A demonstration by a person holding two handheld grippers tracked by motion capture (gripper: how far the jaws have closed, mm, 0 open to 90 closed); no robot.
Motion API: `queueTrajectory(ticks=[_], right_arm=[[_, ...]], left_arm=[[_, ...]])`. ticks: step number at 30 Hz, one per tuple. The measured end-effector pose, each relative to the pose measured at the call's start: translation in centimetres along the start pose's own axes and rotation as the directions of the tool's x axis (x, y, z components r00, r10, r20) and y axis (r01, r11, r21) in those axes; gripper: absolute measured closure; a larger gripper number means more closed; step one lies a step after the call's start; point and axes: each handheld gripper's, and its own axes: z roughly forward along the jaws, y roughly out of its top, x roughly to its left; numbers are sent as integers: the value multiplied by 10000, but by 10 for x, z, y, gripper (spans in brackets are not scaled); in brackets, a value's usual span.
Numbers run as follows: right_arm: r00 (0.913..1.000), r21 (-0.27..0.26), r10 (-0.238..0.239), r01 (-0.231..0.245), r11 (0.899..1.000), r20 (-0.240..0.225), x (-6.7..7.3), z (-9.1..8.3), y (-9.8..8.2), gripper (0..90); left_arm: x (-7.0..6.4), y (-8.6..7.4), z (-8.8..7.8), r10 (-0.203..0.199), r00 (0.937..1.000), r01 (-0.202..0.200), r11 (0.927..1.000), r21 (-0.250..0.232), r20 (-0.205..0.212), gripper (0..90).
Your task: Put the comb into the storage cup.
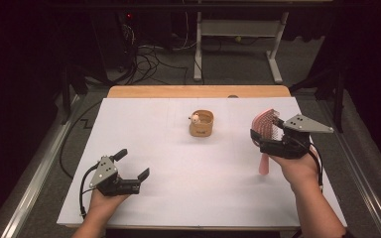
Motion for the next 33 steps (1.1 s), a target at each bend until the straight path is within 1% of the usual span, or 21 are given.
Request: queueTrajectory(ticks=[7, 10, 14, 17, 21, 24, 30, 31, 33], right_arm=[[9998, -379, 98, -92, 9992, 152, 2, 2, 4, 204], [9996, -469, 152, -142, 9988, 218, 3, 3, 6, 204], [9997, -608, 166, -154, 9980, 193, 4, 5, 9, 204], [9998, -717, 194, -192, 9972, 31, 5, 7, 11, 204], [9998, -779, 170, -174, 9968, -54, 7, 11, 13, 204], [9997, -784, 236, -244, 9966, -102, 8, 13, 14, 204], [9994, -978, 340, -348, 9946, -101, 9, 18, 17, 204], [9992, -1037, 379, -389, 9938, -116, 8, 18, 18, 204], [9992, -1060, 382, -392, 9936, -119, 9, 20, 19, 204]], left_arm=[[0, 0, 0, -34, 10000, 34, 10000, -6, 27, 0], [0, 1, -1, -123, 9999, 123, 9999, -107, 0, 0], [0, 0, -1, -97, 10000, 97, 9999, -96, -8, 0], [0, 0, -2, -81, 10000, 81, 9999, -65, 11, 0], [0, -1, -1, -38, 10000, 38, 10000, -48, 18, 0], [0, -1, -1, -130, 9999, 130, 9999, -26, 6, 0], [-2, -1, -2, -18, 10000, 18, 10000, -29, 16, 0], [-2, -1, -2, 49, 10000, -49, 10000, 18, 22, 0], [-2, -2, -1, 59, 10000, -59, 10000, 48, 36, 0]])
